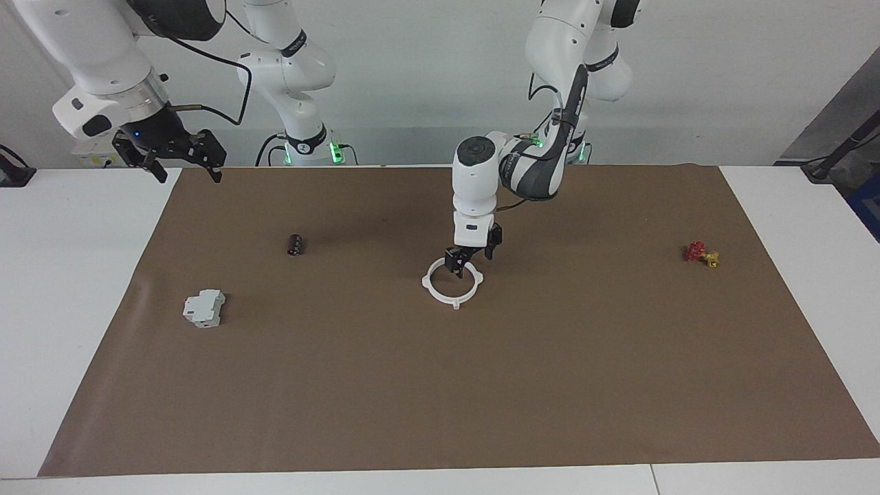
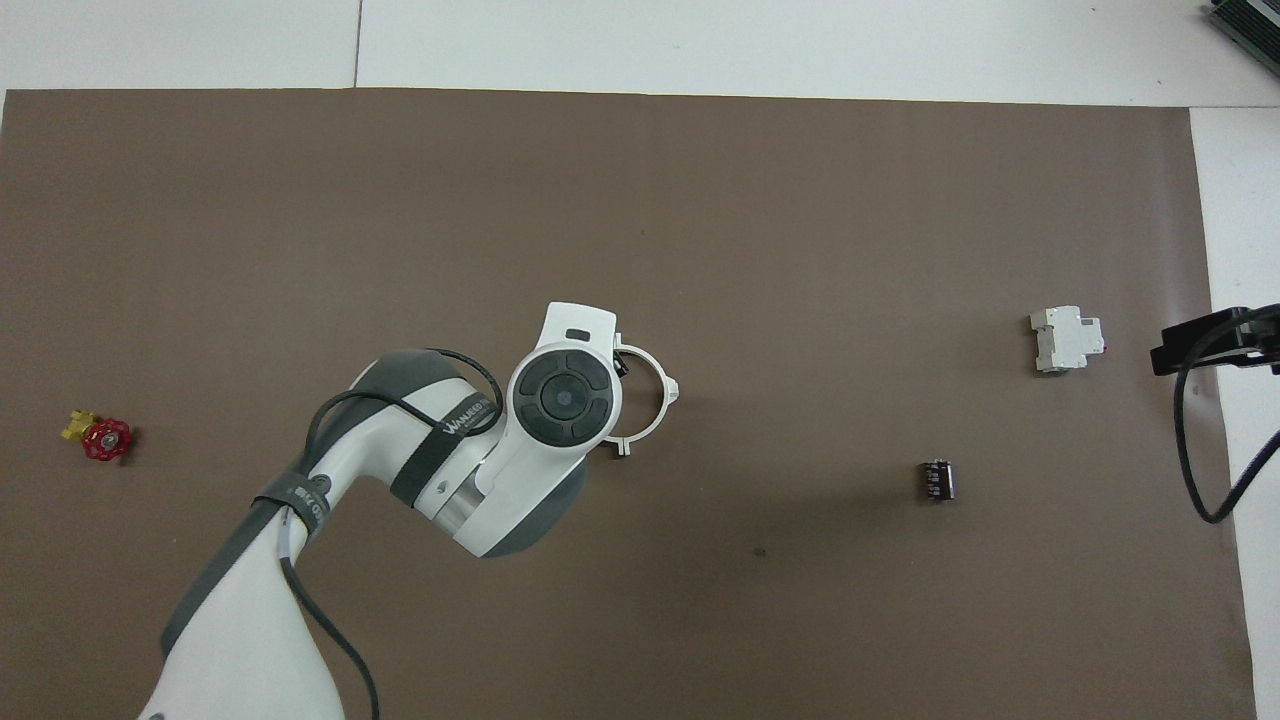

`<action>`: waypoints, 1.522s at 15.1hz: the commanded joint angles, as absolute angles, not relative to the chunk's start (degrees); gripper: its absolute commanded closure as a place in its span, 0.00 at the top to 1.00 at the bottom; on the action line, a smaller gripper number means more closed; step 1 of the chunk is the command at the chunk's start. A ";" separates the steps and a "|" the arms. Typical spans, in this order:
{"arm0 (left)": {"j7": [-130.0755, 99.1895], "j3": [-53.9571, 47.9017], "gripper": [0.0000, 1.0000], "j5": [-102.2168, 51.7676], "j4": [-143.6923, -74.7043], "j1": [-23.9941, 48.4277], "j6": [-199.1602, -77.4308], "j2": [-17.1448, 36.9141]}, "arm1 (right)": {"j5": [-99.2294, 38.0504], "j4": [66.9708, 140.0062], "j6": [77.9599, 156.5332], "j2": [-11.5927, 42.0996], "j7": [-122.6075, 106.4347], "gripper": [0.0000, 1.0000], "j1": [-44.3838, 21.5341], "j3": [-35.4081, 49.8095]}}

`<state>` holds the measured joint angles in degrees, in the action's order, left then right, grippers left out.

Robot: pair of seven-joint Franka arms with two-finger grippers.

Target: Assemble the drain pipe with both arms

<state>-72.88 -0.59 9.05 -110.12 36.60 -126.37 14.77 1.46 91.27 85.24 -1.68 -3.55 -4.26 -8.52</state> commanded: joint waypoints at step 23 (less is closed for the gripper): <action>-2.29 -0.18 1.00 4.57 -91.41 5.36 -89.65 -0.88 | 1.76 92.37 85.96 -2.64 -2.72 1.00 -4.04 -8.00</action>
<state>-2.73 -0.34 5.57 -91.07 6.19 -89.61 -0.12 1.46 91.27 85.24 -1.68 -3.55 -4.26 -8.52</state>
